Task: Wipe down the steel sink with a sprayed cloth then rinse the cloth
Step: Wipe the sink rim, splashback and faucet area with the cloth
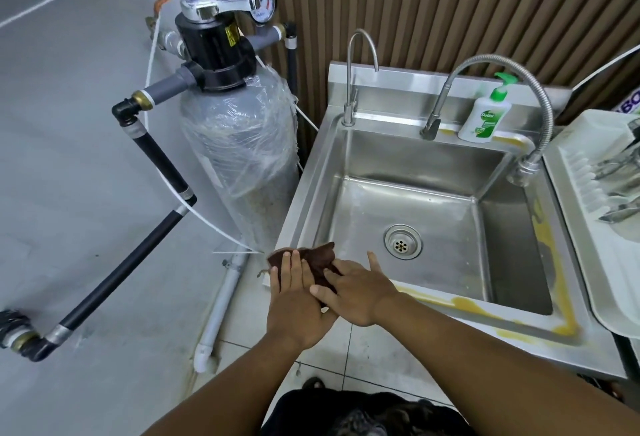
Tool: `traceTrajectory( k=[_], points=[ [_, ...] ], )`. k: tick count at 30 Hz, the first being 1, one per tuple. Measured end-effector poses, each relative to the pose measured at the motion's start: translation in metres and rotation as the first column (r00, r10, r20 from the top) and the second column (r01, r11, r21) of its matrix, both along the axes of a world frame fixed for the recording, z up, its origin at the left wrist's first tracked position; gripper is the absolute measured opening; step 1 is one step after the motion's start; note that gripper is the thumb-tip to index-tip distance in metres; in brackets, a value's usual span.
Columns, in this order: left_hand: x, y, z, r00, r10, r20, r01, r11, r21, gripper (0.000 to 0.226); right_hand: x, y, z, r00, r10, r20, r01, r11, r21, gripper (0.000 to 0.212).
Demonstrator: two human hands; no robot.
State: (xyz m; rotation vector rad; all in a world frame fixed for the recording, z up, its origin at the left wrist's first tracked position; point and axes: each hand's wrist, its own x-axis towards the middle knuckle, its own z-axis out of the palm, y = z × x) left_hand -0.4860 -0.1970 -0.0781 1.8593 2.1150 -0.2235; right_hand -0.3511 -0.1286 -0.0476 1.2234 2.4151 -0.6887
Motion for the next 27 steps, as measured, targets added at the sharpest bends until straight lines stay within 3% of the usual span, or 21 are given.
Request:
traceTrajectory(
  k=[7,15,21,27],
  points=[
    [0.044,-0.005,0.002,0.997,0.074,0.033,-0.073,0.997,-0.011,0.123,0.034,-0.002,0.006,1.0,0.003,-0.009,-0.003,1.0,-0.004,0.08],
    [0.094,-0.009,0.0,0.997,-0.016,0.081,0.011,0.998,0.059,0.14,0.079,0.005,0.011,0.999,-0.043,-0.022,0.043,0.999,0.019,0.08],
    [0.076,-0.008,0.004,0.999,-0.035,0.013,0.035,0.999,0.009,0.128,0.068,-0.001,0.008,0.999,-0.053,0.002,0.053,0.998,-0.017,0.068],
    [0.023,-0.006,0.008,1.0,-0.006,-0.01,0.006,0.999,-0.038,0.133,0.023,-0.007,0.006,1.0,-0.012,0.029,0.013,0.999,-0.042,0.084]
  ],
)
